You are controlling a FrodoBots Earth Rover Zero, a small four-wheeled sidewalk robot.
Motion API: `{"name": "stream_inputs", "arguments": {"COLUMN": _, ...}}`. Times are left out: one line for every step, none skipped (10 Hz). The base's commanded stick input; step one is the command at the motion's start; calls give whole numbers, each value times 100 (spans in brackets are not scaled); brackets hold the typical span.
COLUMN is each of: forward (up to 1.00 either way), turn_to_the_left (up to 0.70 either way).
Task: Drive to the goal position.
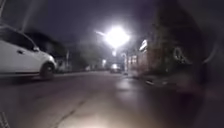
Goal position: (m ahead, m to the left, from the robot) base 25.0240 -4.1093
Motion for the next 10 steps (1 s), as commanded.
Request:
{"name": "stream_inputs", "arguments": {"forward": 70, "turn_to_the_left": -21}}
{"name": "stream_inputs", "arguments": {"forward": 70, "turn_to_the_left": -35}}
{"name": "stream_inputs", "arguments": {"forward": 70, "turn_to_the_left": -35}}
{"name": "stream_inputs", "arguments": {"forward": 70, "turn_to_the_left": -19}}
{"name": "stream_inputs", "arguments": {"forward": 70, "turn_to_the_left": 0}}
{"name": "stream_inputs", "arguments": {"forward": 70, "turn_to_the_left": 0}}
{"name": "stream_inputs", "arguments": {"forward": 70, "turn_to_the_left": 0}}
{"name": "stream_inputs", "arguments": {"forward": 70, "turn_to_the_left": 0}}
{"name": "stream_inputs", "arguments": {"forward": 70, "turn_to_the_left": 0}}
{"name": "stream_inputs", "arguments": {"forward": 70, "turn_to_the_left": 0}}
